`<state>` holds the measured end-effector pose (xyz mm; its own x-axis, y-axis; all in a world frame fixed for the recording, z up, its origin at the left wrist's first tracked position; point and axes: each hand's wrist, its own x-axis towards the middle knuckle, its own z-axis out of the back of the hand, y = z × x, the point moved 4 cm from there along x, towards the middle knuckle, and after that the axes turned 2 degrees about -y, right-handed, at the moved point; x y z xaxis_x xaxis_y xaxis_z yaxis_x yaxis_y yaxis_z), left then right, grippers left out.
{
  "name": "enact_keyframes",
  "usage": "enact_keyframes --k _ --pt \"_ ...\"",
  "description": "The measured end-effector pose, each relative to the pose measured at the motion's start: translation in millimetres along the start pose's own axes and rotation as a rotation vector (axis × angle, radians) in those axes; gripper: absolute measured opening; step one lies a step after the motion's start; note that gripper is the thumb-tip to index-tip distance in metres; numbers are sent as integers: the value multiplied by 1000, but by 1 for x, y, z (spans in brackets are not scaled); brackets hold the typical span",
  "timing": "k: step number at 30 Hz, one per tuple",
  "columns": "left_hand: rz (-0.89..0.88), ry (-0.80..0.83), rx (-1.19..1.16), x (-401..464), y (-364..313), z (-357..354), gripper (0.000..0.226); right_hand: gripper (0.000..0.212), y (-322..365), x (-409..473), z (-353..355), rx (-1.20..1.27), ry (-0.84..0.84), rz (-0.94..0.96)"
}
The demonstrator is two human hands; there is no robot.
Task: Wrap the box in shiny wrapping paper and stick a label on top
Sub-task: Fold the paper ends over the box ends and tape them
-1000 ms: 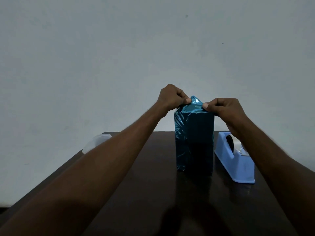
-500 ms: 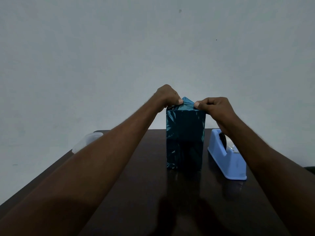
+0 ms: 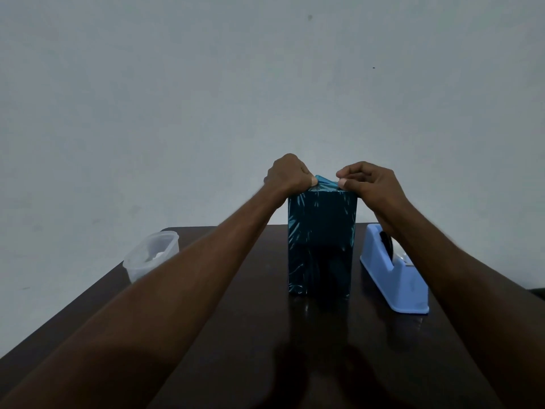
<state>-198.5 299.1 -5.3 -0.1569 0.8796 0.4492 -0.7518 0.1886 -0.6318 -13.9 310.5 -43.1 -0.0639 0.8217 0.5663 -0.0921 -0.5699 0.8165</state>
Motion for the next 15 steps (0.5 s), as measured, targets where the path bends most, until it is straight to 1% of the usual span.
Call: enact_keyframes --k 2,4,5,9,12,15 --pt "7 28 8 1 2 0 12 11 2 0 -1 -21 19 24" --pt "10 57 7 2 4 2 4 15 3 0 -2 -53 35 41" --pt "16 69 -11 3 5 3 5 17 3 1 -2 -68 42 44" --pt "61 105 -133 4 7 7 21 22 6 2 -3 -161 70 44" --pt "36 132 -191 0 7 4 11 28 7 4 -3 -202 101 20" --pt "-17 112 -128 -1 8 2 10 30 8 5 -4 -230 121 8"
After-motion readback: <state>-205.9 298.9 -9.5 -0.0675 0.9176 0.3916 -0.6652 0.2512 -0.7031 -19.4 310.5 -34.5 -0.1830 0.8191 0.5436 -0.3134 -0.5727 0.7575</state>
